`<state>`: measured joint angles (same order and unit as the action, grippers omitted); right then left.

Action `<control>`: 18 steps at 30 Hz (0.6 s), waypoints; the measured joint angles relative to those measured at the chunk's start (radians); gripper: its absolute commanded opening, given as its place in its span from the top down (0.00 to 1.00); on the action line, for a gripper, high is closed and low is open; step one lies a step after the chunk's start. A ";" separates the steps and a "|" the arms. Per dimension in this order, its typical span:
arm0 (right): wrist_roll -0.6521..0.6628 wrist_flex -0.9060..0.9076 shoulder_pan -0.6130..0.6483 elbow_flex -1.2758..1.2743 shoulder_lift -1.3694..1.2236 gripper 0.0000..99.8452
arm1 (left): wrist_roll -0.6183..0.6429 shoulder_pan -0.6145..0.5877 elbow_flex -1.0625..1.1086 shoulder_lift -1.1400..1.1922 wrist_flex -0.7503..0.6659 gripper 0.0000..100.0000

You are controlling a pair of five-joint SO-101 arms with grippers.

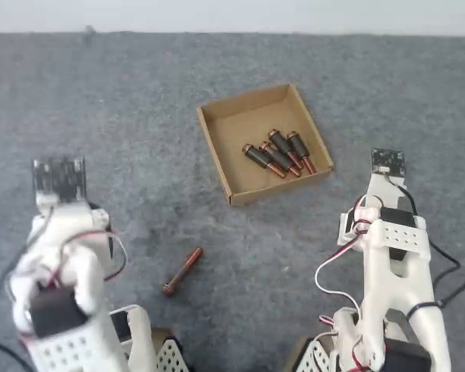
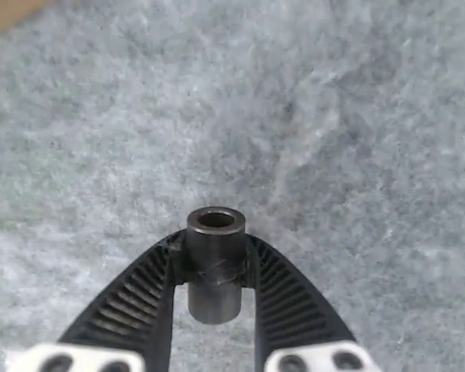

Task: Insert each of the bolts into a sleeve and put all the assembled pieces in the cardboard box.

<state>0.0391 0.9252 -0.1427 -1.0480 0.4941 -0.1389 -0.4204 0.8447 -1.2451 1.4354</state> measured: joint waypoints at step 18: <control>0.002 -0.011 0.000 -0.002 0.000 0.99 | 0.063 0.580 0.160 0.470 -0.094 0.99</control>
<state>0.0407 0.9145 -0.1427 -1.0495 0.4941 -0.0760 0.1596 1.0042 -0.7756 1.3418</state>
